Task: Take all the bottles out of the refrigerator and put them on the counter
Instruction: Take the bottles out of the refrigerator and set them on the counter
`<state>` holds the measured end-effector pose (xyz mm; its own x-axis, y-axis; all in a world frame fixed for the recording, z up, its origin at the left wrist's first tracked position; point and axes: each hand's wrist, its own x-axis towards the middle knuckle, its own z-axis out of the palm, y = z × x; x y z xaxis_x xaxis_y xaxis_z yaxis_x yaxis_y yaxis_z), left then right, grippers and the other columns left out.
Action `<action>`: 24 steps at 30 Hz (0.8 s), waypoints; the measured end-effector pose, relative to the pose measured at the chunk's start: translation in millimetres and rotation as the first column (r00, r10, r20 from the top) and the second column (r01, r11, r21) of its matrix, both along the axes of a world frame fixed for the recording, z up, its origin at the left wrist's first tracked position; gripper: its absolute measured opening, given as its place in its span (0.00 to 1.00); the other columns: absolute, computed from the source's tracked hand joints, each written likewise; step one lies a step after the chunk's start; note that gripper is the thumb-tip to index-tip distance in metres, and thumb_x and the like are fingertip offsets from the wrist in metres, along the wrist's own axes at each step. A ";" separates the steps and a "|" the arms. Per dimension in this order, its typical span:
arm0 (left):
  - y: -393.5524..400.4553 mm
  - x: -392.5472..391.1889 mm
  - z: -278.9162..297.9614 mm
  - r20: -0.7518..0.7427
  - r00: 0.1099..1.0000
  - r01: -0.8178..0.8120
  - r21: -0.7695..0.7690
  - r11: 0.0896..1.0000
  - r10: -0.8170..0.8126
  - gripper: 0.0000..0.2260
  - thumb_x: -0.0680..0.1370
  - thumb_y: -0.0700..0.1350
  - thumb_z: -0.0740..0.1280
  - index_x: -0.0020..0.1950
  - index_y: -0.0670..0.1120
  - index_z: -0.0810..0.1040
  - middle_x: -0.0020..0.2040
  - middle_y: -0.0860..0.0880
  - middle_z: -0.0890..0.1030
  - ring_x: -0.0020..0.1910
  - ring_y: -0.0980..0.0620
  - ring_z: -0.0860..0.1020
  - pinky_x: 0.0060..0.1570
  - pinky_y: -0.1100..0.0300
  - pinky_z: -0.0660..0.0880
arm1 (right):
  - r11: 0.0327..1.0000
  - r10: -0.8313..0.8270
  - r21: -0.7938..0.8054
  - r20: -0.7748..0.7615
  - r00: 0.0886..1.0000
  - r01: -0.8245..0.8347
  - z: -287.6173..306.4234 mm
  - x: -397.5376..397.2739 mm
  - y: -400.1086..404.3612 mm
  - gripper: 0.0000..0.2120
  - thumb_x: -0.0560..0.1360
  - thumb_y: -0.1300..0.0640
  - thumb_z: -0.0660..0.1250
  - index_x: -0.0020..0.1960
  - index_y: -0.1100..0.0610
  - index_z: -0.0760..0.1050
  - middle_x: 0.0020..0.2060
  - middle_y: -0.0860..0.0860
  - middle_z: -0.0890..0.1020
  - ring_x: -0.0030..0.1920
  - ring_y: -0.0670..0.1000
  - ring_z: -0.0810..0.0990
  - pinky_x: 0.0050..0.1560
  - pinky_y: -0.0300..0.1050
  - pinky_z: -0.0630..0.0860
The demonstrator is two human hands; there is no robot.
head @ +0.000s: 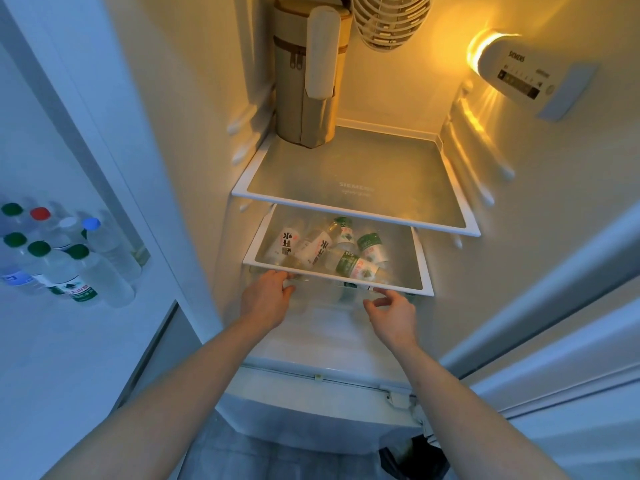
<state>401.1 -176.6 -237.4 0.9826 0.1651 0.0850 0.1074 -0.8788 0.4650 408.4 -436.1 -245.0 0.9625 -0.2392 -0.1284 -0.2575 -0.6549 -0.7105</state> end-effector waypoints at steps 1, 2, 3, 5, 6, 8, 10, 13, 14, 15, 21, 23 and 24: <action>-0.3 0.5 2.1 -0.012 1.000 -0.003 0.016 1.000 0.003 0.13 0.82 0.52 0.66 0.64 0.52 0.81 0.59 0.50 0.83 0.56 0.45 0.81 0.50 0.53 0.77 | 0.997 0.032 -0.069 0.007 0.999 -0.031 4.6 -0.5 -0.3 0.18 0.73 0.44 0.73 0.61 0.46 0.81 0.42 0.40 0.84 0.49 0.51 0.83 0.53 0.51 0.81; 0.0 1.6 3.9 -0.023 1.000 -0.004 0.036 0.999 0.005 0.13 0.81 0.53 0.67 0.64 0.52 0.81 0.59 0.49 0.83 0.57 0.45 0.81 0.51 0.53 0.77 | 0.990 0.059 -0.131 0.012 0.998 -0.057 8.6 -1.0 -0.9 0.17 0.74 0.45 0.73 0.62 0.46 0.81 0.42 0.41 0.84 0.49 0.51 0.83 0.53 0.48 0.81; 0.6 3.4 6.2 -0.037 0.999 -0.004 0.054 0.999 0.006 0.13 0.81 0.53 0.67 0.64 0.52 0.81 0.59 0.49 0.84 0.57 0.45 0.81 0.51 0.53 0.77 | 0.979 0.080 -0.187 0.015 0.997 -0.076 10.1 0.3 -1.7 0.17 0.74 0.46 0.74 0.62 0.47 0.81 0.41 0.43 0.84 0.49 0.52 0.83 0.53 0.47 0.80; 2.1 5.4 9.6 -0.068 0.998 0.000 0.081 0.997 0.006 0.13 0.81 0.53 0.68 0.63 0.52 0.82 0.58 0.49 0.84 0.57 0.45 0.81 0.52 0.53 0.77 | 0.958 0.097 -0.273 0.003 0.995 -0.092 12.9 1.3 -3.1 0.17 0.75 0.47 0.74 0.63 0.47 0.81 0.44 0.46 0.85 0.51 0.53 0.83 0.54 0.47 0.79; 2.2 5.9 10.7 -0.071 0.997 0.002 0.091 0.996 0.005 0.13 0.81 0.53 0.68 0.63 0.52 0.82 0.58 0.49 0.84 0.57 0.45 0.81 0.53 0.53 0.77 | 0.945 0.104 -0.310 -0.004 0.995 -0.100 13.8 1.5 -3.8 0.17 0.76 0.47 0.73 0.64 0.46 0.81 0.47 0.47 0.85 0.53 0.55 0.83 0.54 0.48 0.79; 3.0 6.5 12.0 -0.081 0.997 0.008 0.108 0.994 0.001 0.13 0.80 0.53 0.69 0.63 0.53 0.82 0.58 0.48 0.85 0.58 0.45 0.81 0.54 0.53 0.77 | 0.919 0.125 -0.376 -0.008 0.992 -0.119 15.0 0.7 -3.9 0.17 0.76 0.47 0.73 0.64 0.46 0.80 0.52 0.50 0.86 0.56 0.56 0.82 0.56 0.49 0.79; 3.9 7.0 12.3 -0.083 0.997 0.007 0.113 0.994 0.003 0.13 0.80 0.53 0.69 0.63 0.53 0.83 0.58 0.48 0.85 0.58 0.45 0.81 0.54 0.52 0.77 | 0.904 0.134 -0.410 0.009 0.991 -0.118 16.7 1.0 -3.4 0.16 0.77 0.47 0.72 0.64 0.46 0.81 0.54 0.50 0.86 0.57 0.56 0.82 0.56 0.49 0.78; 6.0 8.4 16.0 -0.109 0.994 0.018 0.083 0.996 -0.009 0.14 0.79 0.56 0.69 0.62 0.53 0.83 0.55 0.48 0.85 0.53 0.47 0.82 0.51 0.54 0.78 | 0.902 0.134 -0.415 0.007 0.991 -0.119 18.4 3.8 -2.9 0.15 0.78 0.47 0.71 0.63 0.48 0.82 0.54 0.51 0.86 0.56 0.56 0.82 0.56 0.49 0.78; 6.4 9.2 17.0 -0.117 0.993 0.018 0.057 0.998 -0.012 0.15 0.79 0.58 0.68 0.62 0.53 0.84 0.51 0.49 0.85 0.48 0.48 0.82 0.46 0.55 0.78 | 0.900 0.139 -0.417 0.002 0.990 -0.125 18.3 4.3 -3.6 0.15 0.78 0.46 0.70 0.63 0.48 0.82 0.54 0.51 0.86 0.56 0.56 0.82 0.56 0.49 0.78; 6.7 9.8 18.6 -0.126 0.992 0.019 0.021 1.000 -0.016 0.16 0.80 0.61 0.66 0.61 0.53 0.84 0.47 0.51 0.85 0.43 0.51 0.81 0.42 0.57 0.76 | 0.900 0.147 -0.416 0.000 0.989 -0.134 18.1 5.1 -4.2 0.15 0.79 0.46 0.70 0.63 0.47 0.82 0.54 0.50 0.86 0.56 0.56 0.82 0.56 0.49 0.79; 6.6 1.9 15.7 -0.095 0.992 0.091 0.036 0.995 -0.087 0.15 0.82 0.56 0.64 0.64 0.52 0.81 0.55 0.50 0.85 0.52 0.46 0.82 0.46 0.55 0.76 | 0.930 0.142 -0.345 0.010 0.990 -0.130 10.1 4.3 -7.3 0.18 0.77 0.41 0.69 0.65 0.45 0.81 0.36 0.45 0.83 0.44 0.51 0.83 0.47 0.46 0.79; 3.0 1.8 13.1 -0.127 0.990 0.048 -0.092 0.995 -0.059 0.14 0.82 0.55 0.64 0.62 0.50 0.82 0.45 0.49 0.83 0.47 0.45 0.81 0.43 0.57 0.74 | 0.982 0.099 -0.161 0.017 0.995 -0.095 7.1 1.7 -4.9 0.18 0.76 0.44 0.71 0.64 0.48 0.82 0.32 0.45 0.82 0.39 0.49 0.83 0.44 0.46 0.81; 0.0 1.8 13.0 -0.163 0.986 -0.011 -0.220 0.975 -0.025 0.13 0.82 0.55 0.64 0.58 0.50 0.84 0.39 0.50 0.80 0.43 0.45 0.79 0.40 0.57 0.71 | 0.999 0.049 0.015 0.012 0.999 -0.050 8.1 -0.5 -2.7 0.18 0.76 0.46 0.71 0.63 0.50 0.82 0.34 0.46 0.83 0.38 0.49 0.84 0.42 0.47 0.83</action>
<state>402.9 -176.6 -224.4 0.9813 0.1549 -0.1144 0.1923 -0.7580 0.6233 407.9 -438.9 -236.9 0.9744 -0.1893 -0.1209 -0.2171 -0.6553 -0.7235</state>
